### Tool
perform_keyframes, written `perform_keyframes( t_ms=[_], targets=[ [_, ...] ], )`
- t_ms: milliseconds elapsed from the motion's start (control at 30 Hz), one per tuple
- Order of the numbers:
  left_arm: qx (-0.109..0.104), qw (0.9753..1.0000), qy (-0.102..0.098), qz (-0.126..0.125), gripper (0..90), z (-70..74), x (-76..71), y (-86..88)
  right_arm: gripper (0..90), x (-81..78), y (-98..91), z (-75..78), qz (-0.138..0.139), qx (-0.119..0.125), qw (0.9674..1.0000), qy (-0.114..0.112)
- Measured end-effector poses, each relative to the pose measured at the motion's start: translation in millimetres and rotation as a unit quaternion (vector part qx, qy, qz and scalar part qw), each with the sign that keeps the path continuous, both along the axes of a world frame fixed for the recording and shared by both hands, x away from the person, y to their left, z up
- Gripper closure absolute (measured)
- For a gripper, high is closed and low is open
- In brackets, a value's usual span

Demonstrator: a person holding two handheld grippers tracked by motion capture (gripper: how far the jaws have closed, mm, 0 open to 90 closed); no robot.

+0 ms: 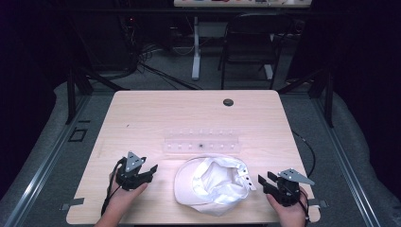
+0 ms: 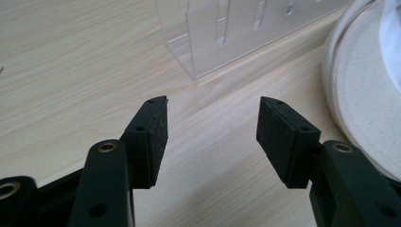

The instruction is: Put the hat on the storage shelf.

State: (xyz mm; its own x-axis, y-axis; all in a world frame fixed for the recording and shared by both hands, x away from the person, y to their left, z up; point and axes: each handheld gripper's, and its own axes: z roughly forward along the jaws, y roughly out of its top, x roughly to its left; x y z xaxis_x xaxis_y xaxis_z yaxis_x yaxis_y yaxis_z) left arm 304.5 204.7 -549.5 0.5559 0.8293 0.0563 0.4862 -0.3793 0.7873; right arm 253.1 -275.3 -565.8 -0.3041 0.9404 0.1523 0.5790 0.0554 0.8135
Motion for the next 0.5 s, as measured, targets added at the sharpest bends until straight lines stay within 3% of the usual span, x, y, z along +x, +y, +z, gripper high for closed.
perform_keyframes(
  t_ms=[67,167,233,300,367,500],
  targets=[
    [0.005,1.0,-0.002,0.0,44.3,0.0,-0.4,-0.5,51.4,1.4,0.4,3.0,-0.002,-0.018,0.9997,0.018],
    [0.01,0.9999,-0.002,-0.001,44.1,-0.5,0.5,-0.3,51.1,2.8,1.3,8.9,0.007,-0.026,0.9989,0.039],
    [0.009,1.0,-0.002,0.001,44.0,-0.8,1.5,0.4,51.3,3.2,2.6,14.5,0.014,-0.024,0.9986,0.045],
    [-0.003,0.9999,0.014,0.003,45.3,-3.2,3.4,0.6,52.2,3.9,4.7,20.3,0.018,-0.025,0.9985,0.046],
    [0.002,0.9998,0.021,0.002,45.4,-4.4,3.8,-0.2,52.0,4.8,6.9,23.7,0.021,-0.028,0.9983,0.046],
    [0.002,0.9999,0.011,-0.001,44.9,-1.8,2.1,-0.4,51.8,8.1,11.1,32.6,0.03,-0.021,0.9975,0.06]
  ],
)
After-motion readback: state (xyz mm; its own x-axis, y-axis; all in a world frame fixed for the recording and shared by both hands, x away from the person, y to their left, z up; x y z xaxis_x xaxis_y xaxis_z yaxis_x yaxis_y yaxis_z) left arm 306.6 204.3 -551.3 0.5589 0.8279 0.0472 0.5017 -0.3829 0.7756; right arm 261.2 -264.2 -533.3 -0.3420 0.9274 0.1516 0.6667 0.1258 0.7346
